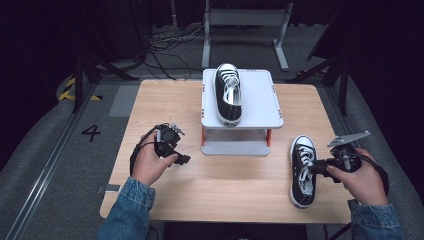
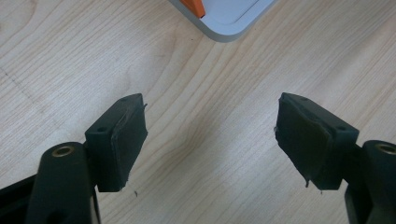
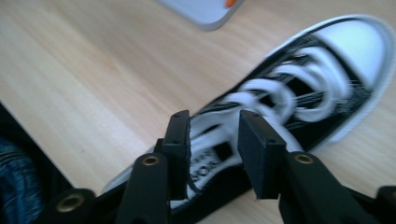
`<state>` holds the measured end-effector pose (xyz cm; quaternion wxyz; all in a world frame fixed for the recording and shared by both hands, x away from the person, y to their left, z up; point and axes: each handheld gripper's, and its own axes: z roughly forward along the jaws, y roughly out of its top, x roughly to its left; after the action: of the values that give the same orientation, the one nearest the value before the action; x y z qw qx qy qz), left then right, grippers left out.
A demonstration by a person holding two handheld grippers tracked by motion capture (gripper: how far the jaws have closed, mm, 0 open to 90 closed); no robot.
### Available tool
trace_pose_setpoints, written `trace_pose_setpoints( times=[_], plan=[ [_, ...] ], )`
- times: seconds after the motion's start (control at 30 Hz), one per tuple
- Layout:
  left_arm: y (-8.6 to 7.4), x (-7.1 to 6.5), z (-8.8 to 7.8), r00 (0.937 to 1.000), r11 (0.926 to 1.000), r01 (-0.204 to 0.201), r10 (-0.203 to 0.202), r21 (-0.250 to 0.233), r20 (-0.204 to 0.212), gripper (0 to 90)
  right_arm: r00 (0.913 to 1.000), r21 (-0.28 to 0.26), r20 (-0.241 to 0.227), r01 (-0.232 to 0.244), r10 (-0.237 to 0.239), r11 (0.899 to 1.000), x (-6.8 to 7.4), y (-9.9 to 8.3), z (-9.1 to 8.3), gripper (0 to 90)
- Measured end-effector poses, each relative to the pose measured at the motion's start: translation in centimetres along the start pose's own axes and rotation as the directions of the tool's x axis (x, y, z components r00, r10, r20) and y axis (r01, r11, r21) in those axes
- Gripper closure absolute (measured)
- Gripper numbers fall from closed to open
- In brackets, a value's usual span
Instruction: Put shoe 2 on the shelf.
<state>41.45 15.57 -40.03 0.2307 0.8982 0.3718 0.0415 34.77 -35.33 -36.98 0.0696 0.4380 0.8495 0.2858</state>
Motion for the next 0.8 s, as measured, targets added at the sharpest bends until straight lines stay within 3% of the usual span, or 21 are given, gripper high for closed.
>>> trace_pose_setpoints(
  times=[0.13,0.2,0.27,0.33,0.4,0.43,0.5,0.6,0.8],
  plan=[
    [0.0,0.1,0.1,1.0000,1.0000,0.002,-0.002,0.003,0.000,25.3,0.9983,-0.034,0.051,0.028,-0.026,0.999,-0.6,-0.3,-0.8,57.2],
    [0.0,0.0,0.1,1.0000,1.0000,0.002,-0.002,0.003,0.001,25.3,0.9958,-0.024,0.059,0.072,-0.070,0.997,-0.6,-0.2,-0.5,56.6],
    [0.0,0.0,0.1,1.0000,1.0000,0.003,-0.003,0.002,0.002,25.3,0.9951,-0.010,0.057,0.082,-0.082,0.997,-0.6,-0.2,-0.2,56.5],
    [0.0,0.0,0.1,1.0000,1.0000,0.003,-0.003,0.004,0.000,25.3,0.9884,0.005,0.056,0.141,-0.141,0.990,-0.5,0.0,0.8,55.5],
    [-0.1,0.0,0.1,1.0000,1.0000,0.008,-0.008,0.004,0.003,25.2,0.9796,-0.022,0.033,0.199,-0.198,0.980,-0.6,0.3,1.6,57.1],
    [-0.2,0.1,0.0,1.0000,1.0000,0.005,-0.005,0.003,0.002,25.2,0.9814,-0.045,0.008,0.192,-0.192,0.980,-0.8,0.3,2.0,57.9],
    [-0.3,0.1,-0.1,1.0000,1.0000,0.007,-0.007,0.000,0.005,25.2,0.9818,-0.024,-0.003,0.190,-0.190,0.982,-0.9,0.3,2.0,58.4],
    [-0.5,0.1,-0.1,0.9999,0.9999,0.013,-0.013,0.005,0.004,25.2,0.9808,0.003,0.021,0.194,-0.194,0.981,-1.2,0.1,1.7,58.2],
    [-0.8,0.1,-0.1,0.9998,0.9997,0.021,-0.021,0.011,0.005,25.2,0.9771,0.022,-0.019,0.212,-0.212,0.977,-1.6,0.2,3.2,57.7]
  ],
)
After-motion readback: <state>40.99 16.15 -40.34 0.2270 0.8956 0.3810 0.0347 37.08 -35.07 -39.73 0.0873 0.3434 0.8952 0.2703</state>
